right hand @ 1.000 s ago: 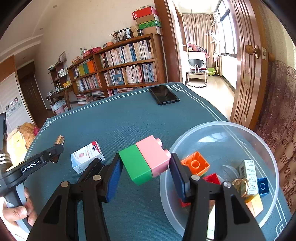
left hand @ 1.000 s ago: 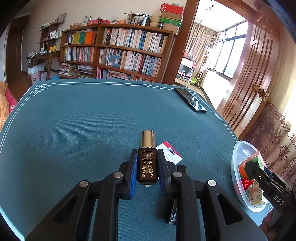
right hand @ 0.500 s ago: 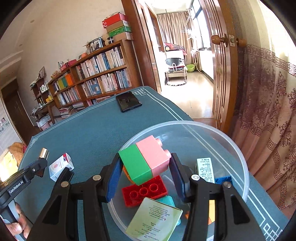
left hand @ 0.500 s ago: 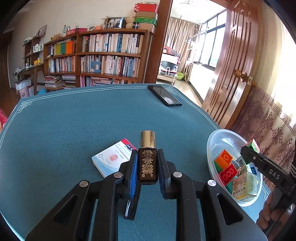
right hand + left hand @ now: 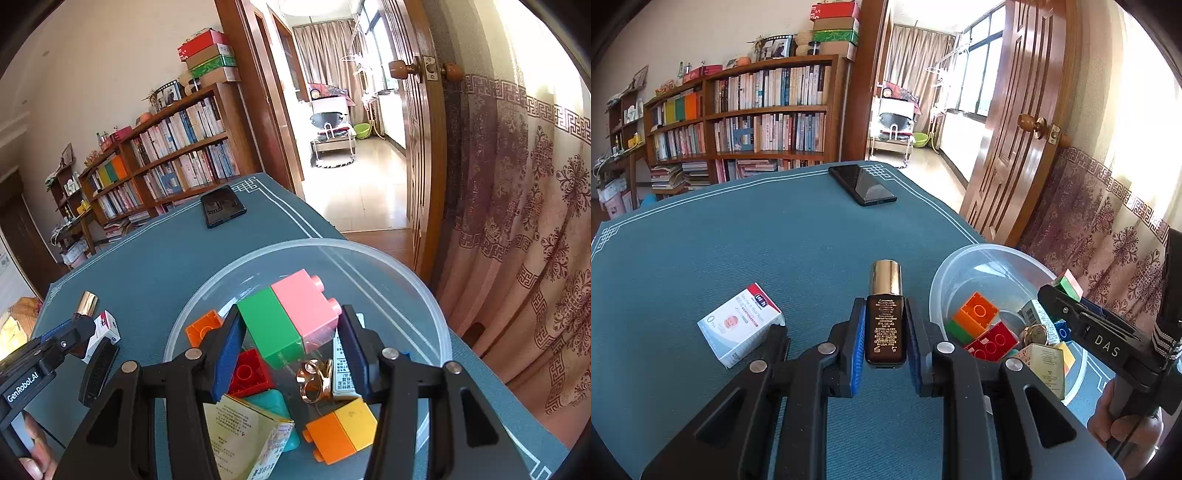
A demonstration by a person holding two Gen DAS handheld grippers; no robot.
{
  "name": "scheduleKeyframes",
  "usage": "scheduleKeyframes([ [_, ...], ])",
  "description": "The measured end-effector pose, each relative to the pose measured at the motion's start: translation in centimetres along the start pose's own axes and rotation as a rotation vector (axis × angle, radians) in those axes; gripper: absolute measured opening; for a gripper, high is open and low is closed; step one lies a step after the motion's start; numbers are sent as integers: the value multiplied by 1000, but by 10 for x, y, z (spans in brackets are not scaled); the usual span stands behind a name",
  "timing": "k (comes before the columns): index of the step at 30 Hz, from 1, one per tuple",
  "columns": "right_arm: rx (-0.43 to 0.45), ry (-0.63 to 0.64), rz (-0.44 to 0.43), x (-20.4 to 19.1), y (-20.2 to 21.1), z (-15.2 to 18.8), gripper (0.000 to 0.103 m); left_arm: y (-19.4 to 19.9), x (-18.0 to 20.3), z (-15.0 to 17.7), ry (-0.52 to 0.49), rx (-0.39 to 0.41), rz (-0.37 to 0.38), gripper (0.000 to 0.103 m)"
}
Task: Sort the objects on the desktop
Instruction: 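Carry both items over the bowl and open the left tool to drop the perfume bottle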
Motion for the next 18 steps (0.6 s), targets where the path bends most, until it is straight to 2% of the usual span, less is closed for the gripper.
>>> scheduleKeyframes([
  [9, 7, 5, 36, 22, 0, -2, 56, -17, 43, -7, -37, -19, 59, 21],
  [18, 11, -32, 46, 38, -2, -5, 56, -34, 67, -7, -67, -48, 73, 22],
])
Point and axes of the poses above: each gripper's, at about its wrist camera, not at the fingertips, and y roughly against the way its jaws point, x to its right, z to its underside, the point moved 3 cm from there along -y, roughly the way its jaws point, and after that the axes turned 2 degrees about x, right-handed, at the moved point
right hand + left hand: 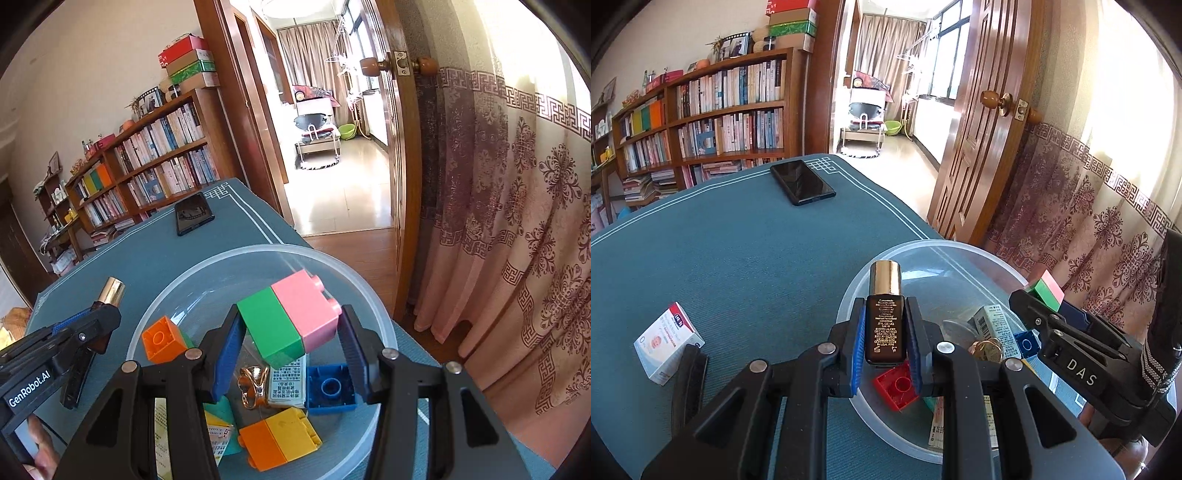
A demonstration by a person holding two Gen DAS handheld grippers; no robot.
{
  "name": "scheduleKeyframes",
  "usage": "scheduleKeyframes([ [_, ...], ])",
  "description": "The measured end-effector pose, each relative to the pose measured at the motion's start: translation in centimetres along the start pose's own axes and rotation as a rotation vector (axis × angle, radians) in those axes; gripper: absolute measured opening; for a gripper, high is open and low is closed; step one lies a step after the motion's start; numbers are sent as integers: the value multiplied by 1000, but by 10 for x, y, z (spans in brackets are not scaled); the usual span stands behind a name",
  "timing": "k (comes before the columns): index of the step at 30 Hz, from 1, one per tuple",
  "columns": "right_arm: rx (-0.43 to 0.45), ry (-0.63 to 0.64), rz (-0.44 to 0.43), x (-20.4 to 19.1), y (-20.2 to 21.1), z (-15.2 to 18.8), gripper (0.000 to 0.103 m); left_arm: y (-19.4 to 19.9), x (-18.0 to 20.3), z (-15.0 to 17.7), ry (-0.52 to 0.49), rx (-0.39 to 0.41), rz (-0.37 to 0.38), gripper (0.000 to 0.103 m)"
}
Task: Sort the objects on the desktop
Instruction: 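Carry both items over the bowl and open the left tool to drop the perfume bottle, then open the right tool to drop the pink-green brick into the bowl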
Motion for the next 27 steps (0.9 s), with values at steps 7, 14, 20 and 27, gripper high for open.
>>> scheduleKeyframes([
  [7, 19, 7, 28, 4, 1, -3, 56, -12, 13, -3, -20, -15, 16, 22],
  [14, 3, -3, 28, 6, -4, -1, 56, -17, 13, -2, -10, -34, 6, 61],
  [20, -4, -5, 27, 5, -5, 0, 56, -11, 5, -3, 4, -10, -18, 67],
  [27, 7, 8, 20, 0, 1, 1, 59, -9, 0, 1, 4, -16, -36, 67],
])
Point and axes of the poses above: each gripper's, at about its wrist camera, not at the fingertips, and y roughly against the way its jaws point, x to its right, z to its underside, the point moved 3 cm from there along -y, roughly the way its jaws point, and after that the axes turned 2 degrees about x, right-handed, at the moved point
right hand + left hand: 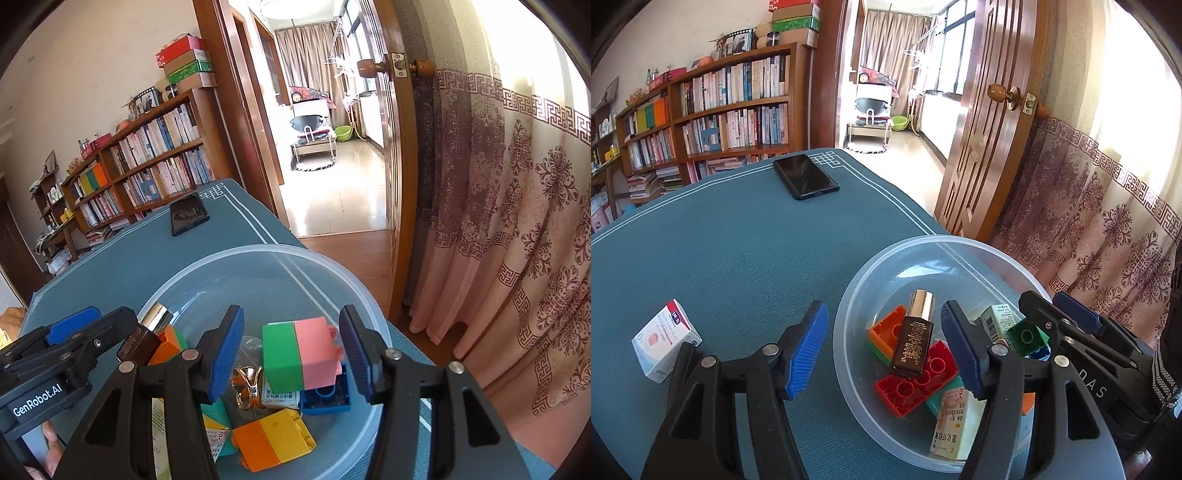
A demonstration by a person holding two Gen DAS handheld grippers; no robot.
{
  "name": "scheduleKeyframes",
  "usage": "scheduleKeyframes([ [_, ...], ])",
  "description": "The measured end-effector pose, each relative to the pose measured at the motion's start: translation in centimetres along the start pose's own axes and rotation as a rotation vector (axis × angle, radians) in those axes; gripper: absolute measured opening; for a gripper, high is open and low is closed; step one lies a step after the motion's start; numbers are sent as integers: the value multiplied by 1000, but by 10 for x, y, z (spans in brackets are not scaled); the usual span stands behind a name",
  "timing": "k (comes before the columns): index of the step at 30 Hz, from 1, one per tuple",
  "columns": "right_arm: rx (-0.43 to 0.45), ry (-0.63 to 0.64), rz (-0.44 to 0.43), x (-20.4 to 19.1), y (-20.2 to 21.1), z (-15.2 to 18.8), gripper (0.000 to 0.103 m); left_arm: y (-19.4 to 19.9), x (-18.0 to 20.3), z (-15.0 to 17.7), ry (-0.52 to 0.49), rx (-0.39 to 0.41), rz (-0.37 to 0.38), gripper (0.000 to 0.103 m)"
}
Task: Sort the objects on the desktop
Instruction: 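Open the right tool to drop the pink-green brick into the bowl, then move the left tool toward the black comb while the right tool approaches the white box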
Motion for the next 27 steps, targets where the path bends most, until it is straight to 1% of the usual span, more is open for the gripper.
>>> scheduleKeyframes([
  [11, 14, 0, -6, -5, 7, -2, 59, 6, -15, 3, 33, 2, -11, 67],
  [18, 21, 19, -10, -13, 11, -3, 63, 11, -26, 4, 54, 9, -28, 67],
  [27, 19, 56, -20, -31, 14, -1, 64, 21, -50, 7, 98, 19, -52, 67],
])
Point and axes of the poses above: each gripper's, at about its wrist camera, not at the fingertips, and y roughly against the way its jaws point, x to its right, z to its underside, the point moved 3 cm from there along -y, roughly the way its jaws point, and after that the axes turned 2 degrees about x, right-handed, at the moved point
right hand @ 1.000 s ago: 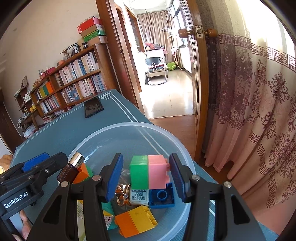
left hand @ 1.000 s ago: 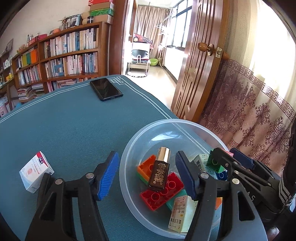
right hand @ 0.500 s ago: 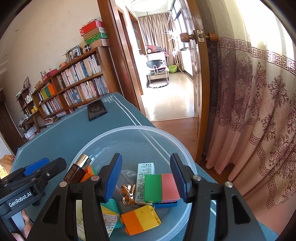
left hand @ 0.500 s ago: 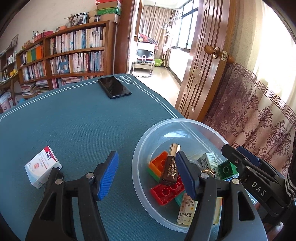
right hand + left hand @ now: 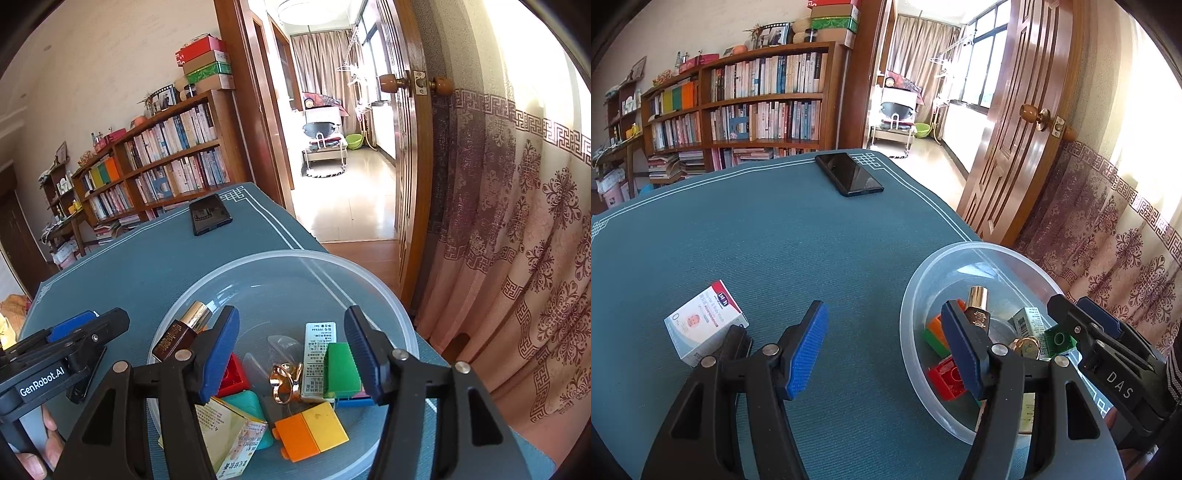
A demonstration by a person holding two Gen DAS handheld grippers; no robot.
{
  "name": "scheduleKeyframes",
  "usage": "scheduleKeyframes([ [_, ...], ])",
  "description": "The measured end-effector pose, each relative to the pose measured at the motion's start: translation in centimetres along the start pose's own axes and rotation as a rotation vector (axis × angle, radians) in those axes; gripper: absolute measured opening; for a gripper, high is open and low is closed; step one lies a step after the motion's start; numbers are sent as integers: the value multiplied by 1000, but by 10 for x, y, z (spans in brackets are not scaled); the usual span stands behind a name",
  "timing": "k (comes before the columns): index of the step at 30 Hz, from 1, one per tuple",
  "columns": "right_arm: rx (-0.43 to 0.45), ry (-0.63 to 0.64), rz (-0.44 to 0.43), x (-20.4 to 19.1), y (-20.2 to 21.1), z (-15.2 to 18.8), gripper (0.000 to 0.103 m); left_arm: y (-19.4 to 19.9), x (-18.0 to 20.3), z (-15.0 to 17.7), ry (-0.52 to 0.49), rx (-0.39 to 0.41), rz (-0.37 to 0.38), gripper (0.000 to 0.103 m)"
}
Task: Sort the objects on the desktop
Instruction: 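Move the left tool toward the black comb while the right tool approaches the white box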
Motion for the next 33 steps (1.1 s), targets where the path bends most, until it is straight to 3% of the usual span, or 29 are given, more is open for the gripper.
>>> scheduleKeyframes([
  [23, -14, 151, -104, -83, 4, 13, 69, 28, -112, 21, 173, 1, -158, 67],
  [33, -38, 201, -168, -115, 6, 25, 71, 30, -121, 40, 160, -33, -168, 67],
])
Point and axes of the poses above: each gripper's, at about its wrist camera, not at the fingertips, and y roughly against the way its jaws point, x to its right, z to its underside, the point moved 3 cm from there along -y, roughly the way its jaws point, and after that the axes turned 2 degrees about x, right-handed, at the moved point
